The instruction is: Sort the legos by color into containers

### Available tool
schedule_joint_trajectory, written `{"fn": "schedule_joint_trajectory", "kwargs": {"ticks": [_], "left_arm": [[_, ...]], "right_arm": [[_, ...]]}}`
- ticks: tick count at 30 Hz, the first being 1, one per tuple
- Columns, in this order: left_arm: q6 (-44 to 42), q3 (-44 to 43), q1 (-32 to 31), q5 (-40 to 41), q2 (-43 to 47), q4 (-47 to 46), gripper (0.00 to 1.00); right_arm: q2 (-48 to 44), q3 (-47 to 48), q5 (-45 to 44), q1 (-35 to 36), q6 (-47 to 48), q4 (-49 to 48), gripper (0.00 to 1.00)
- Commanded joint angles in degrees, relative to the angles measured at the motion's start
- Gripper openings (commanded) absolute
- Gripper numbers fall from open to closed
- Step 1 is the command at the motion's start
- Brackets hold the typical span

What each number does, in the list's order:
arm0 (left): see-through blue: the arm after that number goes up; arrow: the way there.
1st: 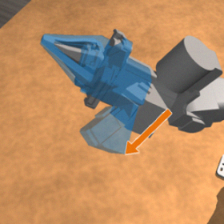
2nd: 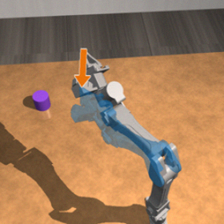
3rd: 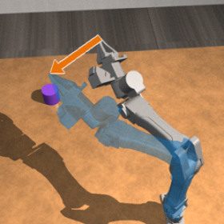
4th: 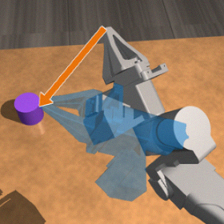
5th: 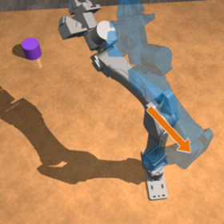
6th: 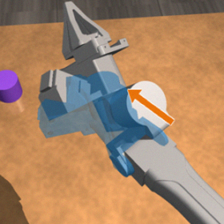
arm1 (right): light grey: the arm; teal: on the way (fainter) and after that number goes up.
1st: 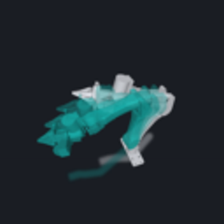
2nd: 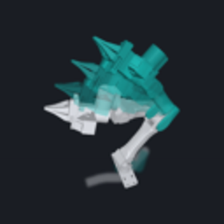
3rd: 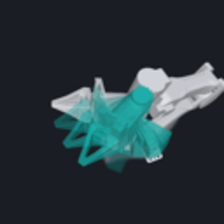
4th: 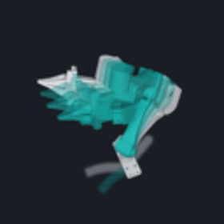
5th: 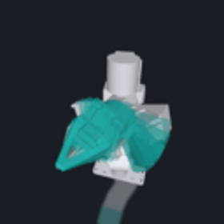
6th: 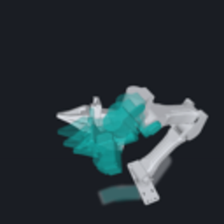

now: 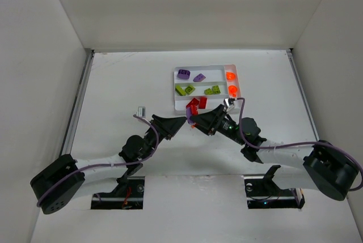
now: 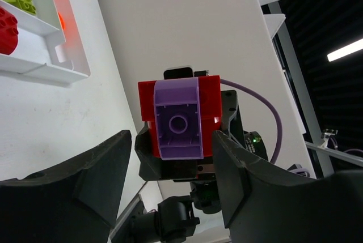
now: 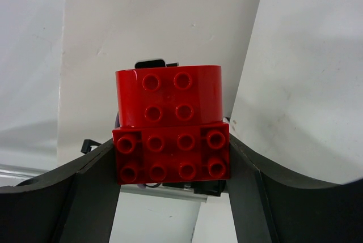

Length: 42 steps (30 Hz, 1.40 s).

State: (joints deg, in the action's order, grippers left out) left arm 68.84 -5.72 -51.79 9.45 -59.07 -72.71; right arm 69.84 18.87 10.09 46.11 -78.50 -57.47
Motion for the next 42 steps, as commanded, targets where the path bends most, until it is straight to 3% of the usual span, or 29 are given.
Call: {"fn": "schedule_joint_trajectory", "kwargs": {"ticks": [1, 13, 22, 28, 42], "left_arm": [[-1.95, -2.19, -0.63, -0.49, -0.87, -5.78, 0.56], [-2.74, -4.13, -0.90, -0.93, -3.77, -7.01, 0.52], [-2.22, -3.78, -0.46, -0.75, -5.88, -9.55, 0.29], [-2.22, -1.76, 0.77, -0.49, -2.55, -8.33, 0.22], [-2.13, 1.06, 9.12, -3.03, 10.02, 3.10, 0.21]], "right_arm": [[0.38, 0.46, 0.55, -0.27, -0.25, -4.40, 0.45], [4.24, 1.69, 0.81, 1.39, -0.95, -6.77, 0.45], [8.55, 1.70, 1.60, 2.36, -3.24, -12.57, 0.45], [5.92, 0.02, 2.13, 1.31, -3.15, -11.88, 0.45], [1.96, 0.99, 5.03, -2.03, -0.25, -4.14, 0.46]]}}
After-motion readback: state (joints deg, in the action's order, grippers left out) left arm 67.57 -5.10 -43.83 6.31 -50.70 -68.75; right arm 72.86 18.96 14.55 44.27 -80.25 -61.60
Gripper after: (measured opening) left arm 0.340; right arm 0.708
